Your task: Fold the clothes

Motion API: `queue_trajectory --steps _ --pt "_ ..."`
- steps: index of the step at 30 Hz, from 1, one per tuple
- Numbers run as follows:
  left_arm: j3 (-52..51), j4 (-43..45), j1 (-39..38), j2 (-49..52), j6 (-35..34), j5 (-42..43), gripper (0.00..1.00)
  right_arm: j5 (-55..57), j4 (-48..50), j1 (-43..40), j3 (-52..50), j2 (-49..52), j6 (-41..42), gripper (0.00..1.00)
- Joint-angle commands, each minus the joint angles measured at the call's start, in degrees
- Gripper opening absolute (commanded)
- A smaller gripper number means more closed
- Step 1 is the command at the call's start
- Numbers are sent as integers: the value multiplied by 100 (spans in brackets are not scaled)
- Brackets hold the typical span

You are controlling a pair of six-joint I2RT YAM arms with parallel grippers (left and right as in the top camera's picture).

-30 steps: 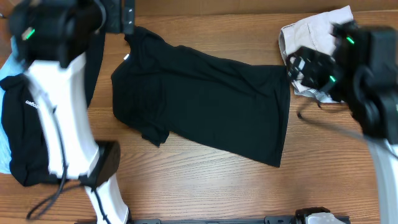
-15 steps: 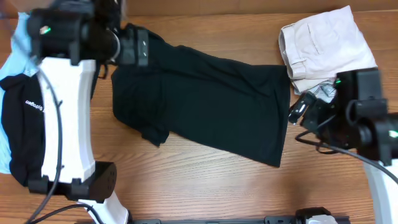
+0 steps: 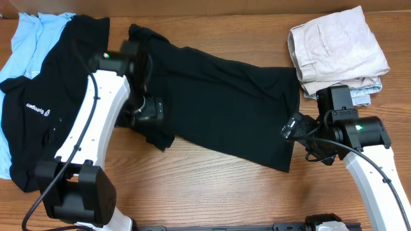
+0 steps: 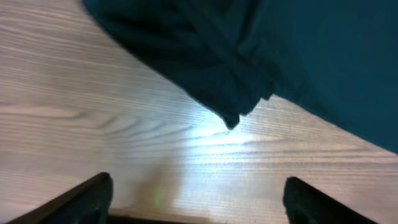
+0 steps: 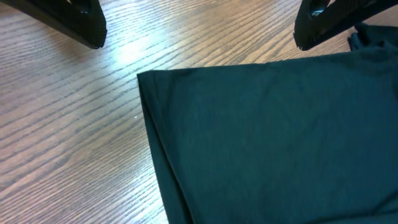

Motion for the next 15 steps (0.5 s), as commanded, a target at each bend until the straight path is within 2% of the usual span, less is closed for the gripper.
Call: queue_trajectory --steps 1,3,11,15 --pt "-935 599 -87 -118 -308 402 84 -52 120 22 -116 -61 -57 100" --pt "-1412 1036 -203 -118 -337 380 80 -50 125 22 -131 -61 -92 100" --pt "-2671 2632 -345 -116 -393 365 78 -50 133 22 -133 -61 -90 100" --pt "-2916 3189 -348 -103 -389 131 70 -50 131 22 -133 -61 -87 100"
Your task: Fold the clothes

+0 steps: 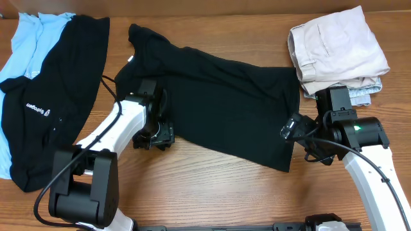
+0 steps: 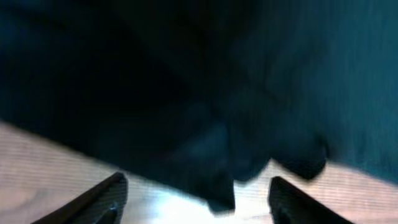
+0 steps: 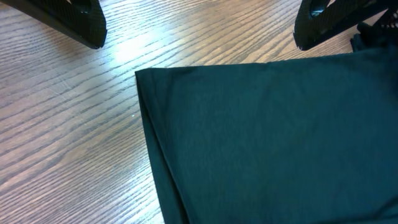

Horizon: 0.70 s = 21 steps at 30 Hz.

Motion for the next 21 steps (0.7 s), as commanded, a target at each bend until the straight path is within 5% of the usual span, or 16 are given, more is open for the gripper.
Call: queue_trajectory --steps 1,5,11,21 --pt "-181 245 -2 -96 -90 -293 69 -7 26 22 -26 -59 -20 100" --pt "-267 509 -2 -96 -74 -800 58 -7 26 22 -26 -59 -17 100" --pt "-295 365 -7 -96 -70 -785 4 -9 22 22 -28 -59 -13 100" --pt "568 -555 48 -98 238 -269 4 -249 177 81 -396 557 140 87"
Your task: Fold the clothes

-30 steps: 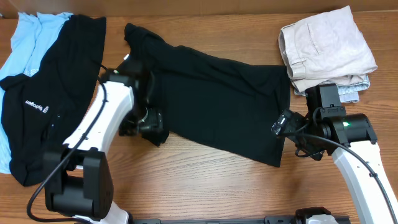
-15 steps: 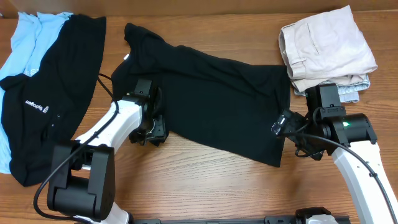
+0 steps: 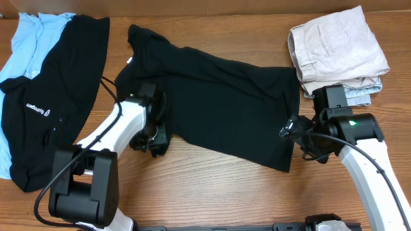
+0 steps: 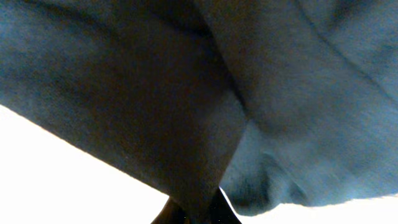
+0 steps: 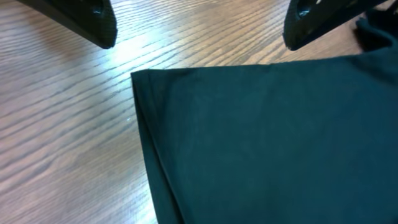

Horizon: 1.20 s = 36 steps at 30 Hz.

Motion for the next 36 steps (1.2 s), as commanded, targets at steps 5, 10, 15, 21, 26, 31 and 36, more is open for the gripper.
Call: queue_trajectory --steps 5,10,15,21,26,31,36 --pt "1019 -444 42 -98 428 216 4 -179 472 90 -1023 625 474 86" --pt "1051 -404 44 -98 428 212 4 -238 1296 90 -1738 734 619 77" --pt "1051 -332 44 -98 428 195 4 -234 1851 90 -2267 734 879 69" --pt "1051 -291 44 -98 428 195 4 -216 2046 90 -2557 734 1027 69" --pt "1051 -234 44 -98 428 101 4 -214 2315 90 -2557 745 1071 60" --pt "1051 -122 44 -98 428 -17 4 -214 2564 90 -2557 745 1113 33" --pt "1069 -107 50 -98 444 -33 4 -210 2680 90 -2553 743 1102 6"
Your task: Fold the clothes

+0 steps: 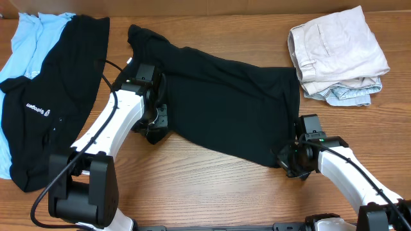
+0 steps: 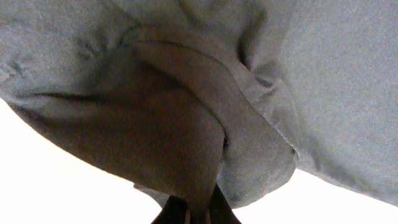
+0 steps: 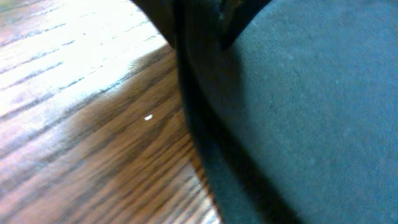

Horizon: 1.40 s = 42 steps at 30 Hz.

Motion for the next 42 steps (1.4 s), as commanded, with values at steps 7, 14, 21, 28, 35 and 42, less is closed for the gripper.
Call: queue_trajectory --steps 7,14,21,28,35,42 --pt "1469 -748 461 -98 389 -103 4 52 -321 -39 1082 -22 -730 4" --pt "4795 -1729 1169 -96 734 -103 4 474 -2332 -682 5040 -20 -1961 4" --pt "7814 -1993 1602 -98 848 -107 4 466 -3014 -1703 8815 -20 -2686 4" --pt "9744 -2260 1681 -243 890 -413 4 485 -3574 -1816 10354 -22 -2942 4" --pt "10133 -2304 1681 -761 1058 -922 4 483 -4092 -1816 10428 37 -3067 4" --pt "9932 -2649 1681 -525 1058 -898 4 -4 -4120 -1805 10424 586 -3067 4"
